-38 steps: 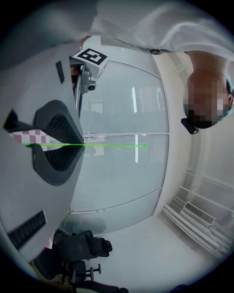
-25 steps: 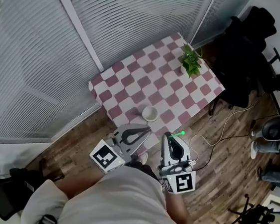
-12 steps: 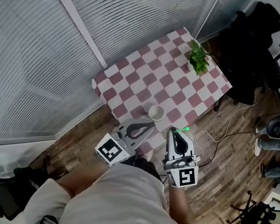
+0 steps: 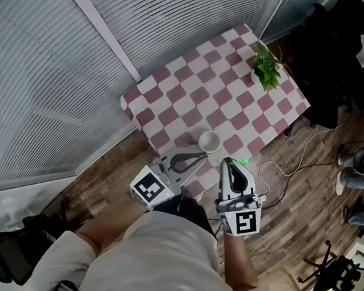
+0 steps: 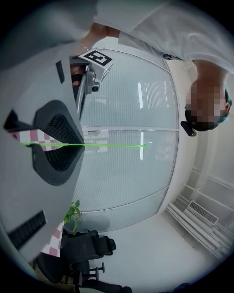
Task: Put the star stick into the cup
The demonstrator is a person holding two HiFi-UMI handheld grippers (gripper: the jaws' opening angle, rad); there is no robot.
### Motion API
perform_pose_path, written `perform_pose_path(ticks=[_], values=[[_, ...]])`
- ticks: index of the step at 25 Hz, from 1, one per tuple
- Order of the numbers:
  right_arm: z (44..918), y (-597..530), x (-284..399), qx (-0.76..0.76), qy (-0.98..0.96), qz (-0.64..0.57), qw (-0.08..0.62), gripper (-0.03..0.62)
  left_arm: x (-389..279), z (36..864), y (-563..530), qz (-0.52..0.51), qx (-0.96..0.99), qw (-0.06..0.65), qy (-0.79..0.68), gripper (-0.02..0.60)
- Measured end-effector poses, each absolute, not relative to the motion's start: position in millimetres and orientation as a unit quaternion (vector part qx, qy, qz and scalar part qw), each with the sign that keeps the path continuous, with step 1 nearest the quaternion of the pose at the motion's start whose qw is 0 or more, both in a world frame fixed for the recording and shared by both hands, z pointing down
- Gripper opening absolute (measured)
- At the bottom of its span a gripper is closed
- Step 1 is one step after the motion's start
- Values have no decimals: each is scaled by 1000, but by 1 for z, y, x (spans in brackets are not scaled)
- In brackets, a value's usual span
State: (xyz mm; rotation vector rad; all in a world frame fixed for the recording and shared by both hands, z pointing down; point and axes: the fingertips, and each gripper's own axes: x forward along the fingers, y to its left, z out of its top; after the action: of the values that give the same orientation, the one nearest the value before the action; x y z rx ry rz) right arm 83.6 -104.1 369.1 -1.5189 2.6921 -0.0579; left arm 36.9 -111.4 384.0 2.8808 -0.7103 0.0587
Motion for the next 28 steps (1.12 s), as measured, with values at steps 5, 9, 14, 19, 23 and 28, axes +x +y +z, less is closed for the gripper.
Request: perform_pose_path(ticks=[5,9,14,19,23,28], values=[[383,-112,78,-484,875,-18,22,38,36,399,-118,22,968,90,-234,38],[395,-118,74,-480,877,-20,19,38,34,406,-124,21,968,90,-233,38],[408,-126,69,-477,879,-19,20,38,31,422,-131,30,968,86,-234,38],[420,-135,65,-473,881,-20,18,38,31,438,-138,36,968,88,-232,37],[431,-139,64,-471,882,-24,19,38,31,447,-144,33,968,92,-231,37],[446,-144,65,-473,880,-33,24,38,31,458,-149,37,968,93,-231,37]])
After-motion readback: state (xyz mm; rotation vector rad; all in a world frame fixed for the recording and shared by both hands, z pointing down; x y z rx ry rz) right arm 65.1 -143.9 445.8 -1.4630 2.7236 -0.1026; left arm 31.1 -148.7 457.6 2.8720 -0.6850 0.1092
